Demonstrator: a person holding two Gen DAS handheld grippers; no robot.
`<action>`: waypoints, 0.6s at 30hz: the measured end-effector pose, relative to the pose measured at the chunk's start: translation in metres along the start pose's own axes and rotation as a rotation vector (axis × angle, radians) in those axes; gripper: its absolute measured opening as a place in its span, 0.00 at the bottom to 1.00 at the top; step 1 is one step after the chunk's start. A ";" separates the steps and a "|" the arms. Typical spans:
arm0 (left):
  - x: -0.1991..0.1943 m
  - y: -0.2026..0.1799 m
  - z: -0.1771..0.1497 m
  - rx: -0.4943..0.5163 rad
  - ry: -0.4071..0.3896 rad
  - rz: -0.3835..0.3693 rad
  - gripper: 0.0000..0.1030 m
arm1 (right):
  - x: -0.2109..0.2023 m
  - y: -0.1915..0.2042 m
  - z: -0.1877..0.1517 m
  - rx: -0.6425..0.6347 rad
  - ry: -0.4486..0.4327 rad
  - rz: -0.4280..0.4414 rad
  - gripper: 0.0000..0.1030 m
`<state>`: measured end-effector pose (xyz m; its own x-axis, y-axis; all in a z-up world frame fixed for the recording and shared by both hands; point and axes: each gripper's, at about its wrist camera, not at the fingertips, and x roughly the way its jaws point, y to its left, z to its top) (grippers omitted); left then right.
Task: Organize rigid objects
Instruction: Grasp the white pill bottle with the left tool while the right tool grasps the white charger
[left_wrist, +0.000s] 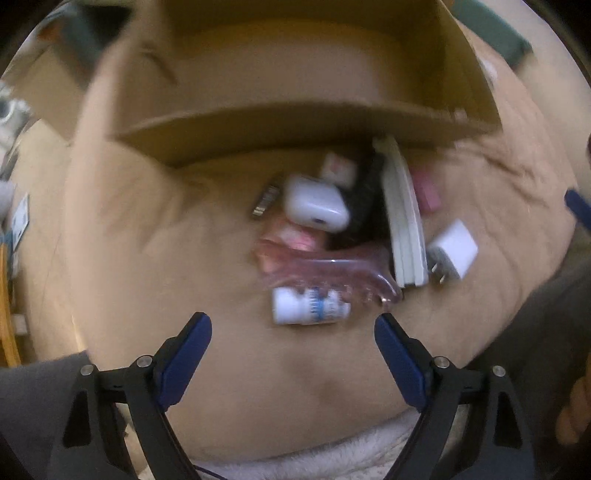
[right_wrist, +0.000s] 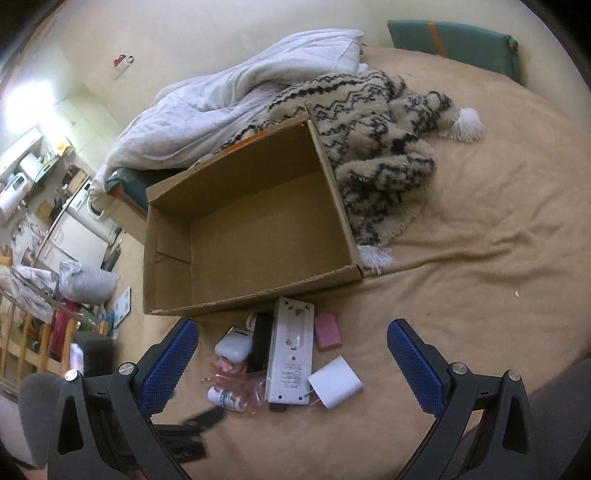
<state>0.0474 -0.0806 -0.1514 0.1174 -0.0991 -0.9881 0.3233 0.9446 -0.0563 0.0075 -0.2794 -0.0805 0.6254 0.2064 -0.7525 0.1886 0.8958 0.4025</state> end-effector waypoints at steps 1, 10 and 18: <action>0.005 -0.004 0.001 0.015 0.005 0.010 0.86 | 0.000 0.000 -0.001 -0.002 0.004 -0.001 1.00; 0.014 -0.006 -0.001 0.010 0.020 -0.028 0.83 | 0.070 -0.007 -0.004 -0.121 0.398 -0.104 1.00; 0.020 -0.008 -0.007 0.019 0.041 -0.046 0.82 | 0.114 0.007 -0.016 -0.357 0.614 -0.149 0.82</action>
<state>0.0408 -0.0885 -0.1721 0.0634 -0.1292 -0.9896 0.3456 0.9331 -0.0997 0.0679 -0.2428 -0.1718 0.0543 0.1623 -0.9852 -0.0861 0.9838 0.1573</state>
